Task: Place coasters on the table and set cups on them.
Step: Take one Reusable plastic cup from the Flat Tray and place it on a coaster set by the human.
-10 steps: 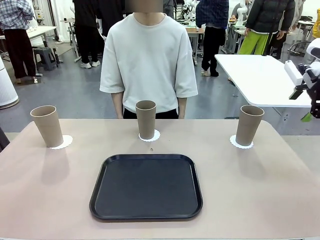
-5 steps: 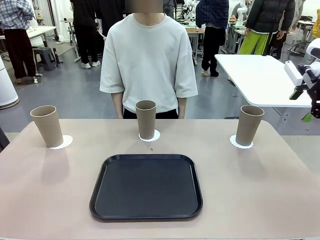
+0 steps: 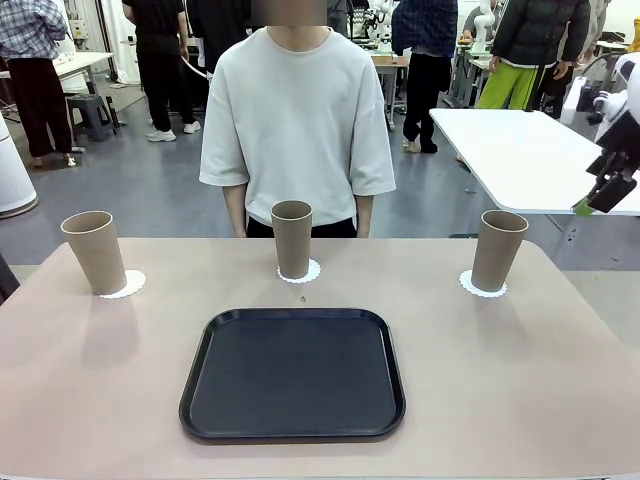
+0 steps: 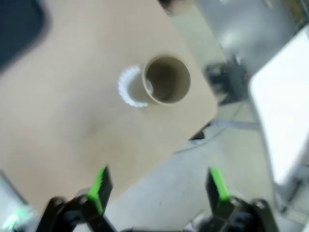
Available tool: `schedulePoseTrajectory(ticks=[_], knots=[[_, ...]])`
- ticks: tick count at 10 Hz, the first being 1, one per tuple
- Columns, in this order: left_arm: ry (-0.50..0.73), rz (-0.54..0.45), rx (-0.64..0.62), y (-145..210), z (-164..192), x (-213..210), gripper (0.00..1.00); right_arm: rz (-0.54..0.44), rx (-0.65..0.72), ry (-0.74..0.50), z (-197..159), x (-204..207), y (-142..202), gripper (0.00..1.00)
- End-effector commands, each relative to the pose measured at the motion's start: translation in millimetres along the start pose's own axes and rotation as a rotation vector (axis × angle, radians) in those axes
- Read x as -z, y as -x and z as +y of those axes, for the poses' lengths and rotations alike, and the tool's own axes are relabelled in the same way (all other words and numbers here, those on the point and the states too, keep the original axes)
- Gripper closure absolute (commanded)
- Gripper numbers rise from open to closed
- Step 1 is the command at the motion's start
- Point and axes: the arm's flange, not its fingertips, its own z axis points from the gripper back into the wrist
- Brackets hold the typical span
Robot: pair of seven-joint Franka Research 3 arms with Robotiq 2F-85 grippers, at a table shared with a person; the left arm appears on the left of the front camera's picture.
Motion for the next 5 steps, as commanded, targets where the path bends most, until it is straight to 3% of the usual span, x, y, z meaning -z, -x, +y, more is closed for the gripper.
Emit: schedulePoseTrajectory(ticks=[1,2,3,5], knots=[[0.0,-0.008,0.006,1,-1,-2,0.0,0.3,0.477,0.104,37,-12,4,0.0],[0.0,-0.008,0.006,1,-1,-2,0.0,0.398,0.484,0.042,53,-20,14,0.0],[0.0,-0.008,0.006,1,-1,-2,0.0,0.43,0.47,-0.044,66,-25,21,0.0],[0.0,-0.008,0.006,1,-1,-2,0.0,0.419,0.423,-0.145,83,-26,22,0.0]])
